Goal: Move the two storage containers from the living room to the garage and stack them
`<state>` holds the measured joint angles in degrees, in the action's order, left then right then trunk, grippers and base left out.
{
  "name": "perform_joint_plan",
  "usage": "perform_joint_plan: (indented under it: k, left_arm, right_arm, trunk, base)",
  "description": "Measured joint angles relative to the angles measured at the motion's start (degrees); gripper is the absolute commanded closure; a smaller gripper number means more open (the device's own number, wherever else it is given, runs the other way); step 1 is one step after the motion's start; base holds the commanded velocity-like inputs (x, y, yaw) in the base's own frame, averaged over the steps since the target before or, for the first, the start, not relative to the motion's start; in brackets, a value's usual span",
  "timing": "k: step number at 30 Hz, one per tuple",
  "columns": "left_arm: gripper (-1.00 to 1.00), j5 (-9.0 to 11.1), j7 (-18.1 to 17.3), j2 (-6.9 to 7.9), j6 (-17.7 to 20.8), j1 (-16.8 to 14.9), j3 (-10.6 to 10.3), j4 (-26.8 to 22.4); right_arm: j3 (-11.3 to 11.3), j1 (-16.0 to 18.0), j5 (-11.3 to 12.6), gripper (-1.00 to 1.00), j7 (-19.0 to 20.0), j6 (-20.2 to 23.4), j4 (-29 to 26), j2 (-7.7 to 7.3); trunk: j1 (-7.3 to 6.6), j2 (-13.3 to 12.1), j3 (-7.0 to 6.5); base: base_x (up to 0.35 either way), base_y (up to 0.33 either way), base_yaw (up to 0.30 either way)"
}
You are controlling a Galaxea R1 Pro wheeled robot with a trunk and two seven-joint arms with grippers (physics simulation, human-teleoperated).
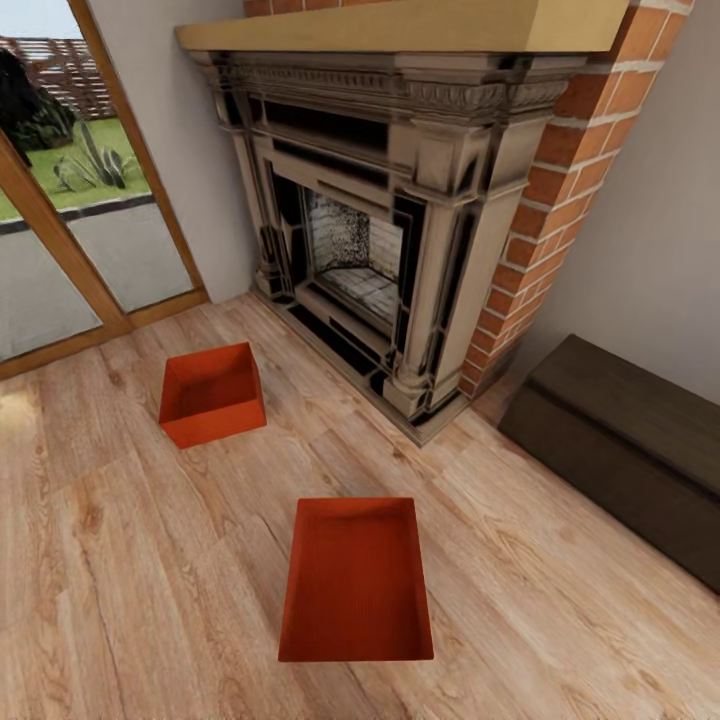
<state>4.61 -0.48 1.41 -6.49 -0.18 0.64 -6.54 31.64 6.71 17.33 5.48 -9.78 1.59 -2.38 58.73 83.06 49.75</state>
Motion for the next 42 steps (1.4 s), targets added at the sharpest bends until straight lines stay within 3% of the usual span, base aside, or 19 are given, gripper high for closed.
perform_joint_plan:
  k: [32, 37, 42]
  left_arm:
    - [-1.0, -0.23, -0.05, -0.07, 0.1, 0.0, -0.18, -0.31]
    - [-1.0, -0.3, -0.19, -0.35, 0.68, -0.03, -0.28, -5.36]
    - [-1.0, -0.39, -0.3, 0.05, 5.27, -0.02, -0.33, -15.58]
  right_arm:
    - [0.34, 0.0, -0.51, -1.0, -0.41, 0.03, -0.03, 0.4]
    - [0.33, -0.01, -0.54, -1.0, -0.47, -0.07, -2.2, 0.15]
    - [0.26, -0.18, -0.41, -1.0, -2.64, 1.13, -13.02, -1.72]
  trunk:
    - [0.0, 0.0, 0.02]
    - [0.0, 0.0, 0.01]
    - [0.0, 0.0, 0.01]
  base:
    - [0.0, 0.0, 0.0]
    - [0.0, 0.0, 0.0]
    - [0.0, 0.0, 0.0]
